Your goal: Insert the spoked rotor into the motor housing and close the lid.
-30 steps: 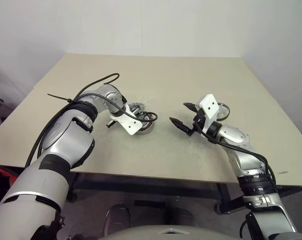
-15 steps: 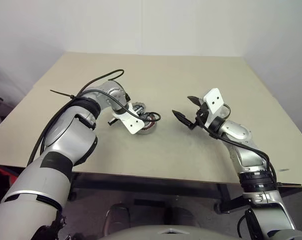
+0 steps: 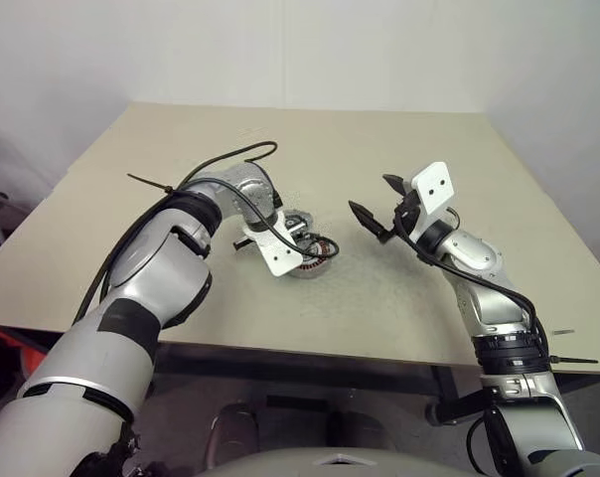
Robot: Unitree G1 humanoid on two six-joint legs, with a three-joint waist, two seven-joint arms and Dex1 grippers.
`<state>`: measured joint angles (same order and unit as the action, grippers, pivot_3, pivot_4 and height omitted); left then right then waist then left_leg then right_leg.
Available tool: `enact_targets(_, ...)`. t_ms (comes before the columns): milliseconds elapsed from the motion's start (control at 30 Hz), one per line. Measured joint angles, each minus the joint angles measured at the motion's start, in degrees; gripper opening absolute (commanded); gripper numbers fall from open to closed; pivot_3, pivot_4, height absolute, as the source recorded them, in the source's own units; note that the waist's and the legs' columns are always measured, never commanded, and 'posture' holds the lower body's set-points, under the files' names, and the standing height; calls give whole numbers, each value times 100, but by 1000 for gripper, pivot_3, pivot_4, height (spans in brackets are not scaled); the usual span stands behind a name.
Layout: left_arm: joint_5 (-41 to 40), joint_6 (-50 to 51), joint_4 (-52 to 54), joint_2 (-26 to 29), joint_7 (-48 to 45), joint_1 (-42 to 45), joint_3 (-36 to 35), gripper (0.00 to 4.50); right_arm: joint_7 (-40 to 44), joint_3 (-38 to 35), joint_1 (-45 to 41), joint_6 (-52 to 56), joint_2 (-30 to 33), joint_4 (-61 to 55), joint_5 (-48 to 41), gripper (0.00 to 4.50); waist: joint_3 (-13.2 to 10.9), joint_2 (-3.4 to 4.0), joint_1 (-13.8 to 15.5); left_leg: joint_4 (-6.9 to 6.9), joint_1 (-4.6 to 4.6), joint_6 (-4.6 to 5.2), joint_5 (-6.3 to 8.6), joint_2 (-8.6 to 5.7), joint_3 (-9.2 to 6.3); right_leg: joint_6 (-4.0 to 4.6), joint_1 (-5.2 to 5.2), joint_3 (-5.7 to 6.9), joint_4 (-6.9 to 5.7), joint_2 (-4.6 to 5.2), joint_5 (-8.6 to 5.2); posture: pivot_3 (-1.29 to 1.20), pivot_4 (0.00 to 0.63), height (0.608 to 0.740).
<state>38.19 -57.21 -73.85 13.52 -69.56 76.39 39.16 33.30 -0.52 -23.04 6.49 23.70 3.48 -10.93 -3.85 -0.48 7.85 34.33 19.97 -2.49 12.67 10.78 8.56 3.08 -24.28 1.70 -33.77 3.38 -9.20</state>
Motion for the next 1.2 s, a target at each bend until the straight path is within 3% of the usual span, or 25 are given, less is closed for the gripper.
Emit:
enact_targets(733, 806, 348, -256, -794, 1614, 453, 504, 41, -360, -104, 365, 51, -47, -546, 0, 4500, -3, -2, 100, 0, 3, 12, -6, -5, -1, -3, -1, 1, 0, 4, 0, 0, 0, 740)
enact_targets(1200, 531, 175, -256, -915, 1404, 527, 321, 41, -364, -102, 375, 51, -76, -548, 3, 4500, -4, -2, 94, -2, 3, 16, -4, -6, 0, -2, -1, 1, 2, 5, 0, 0, 0, 740)
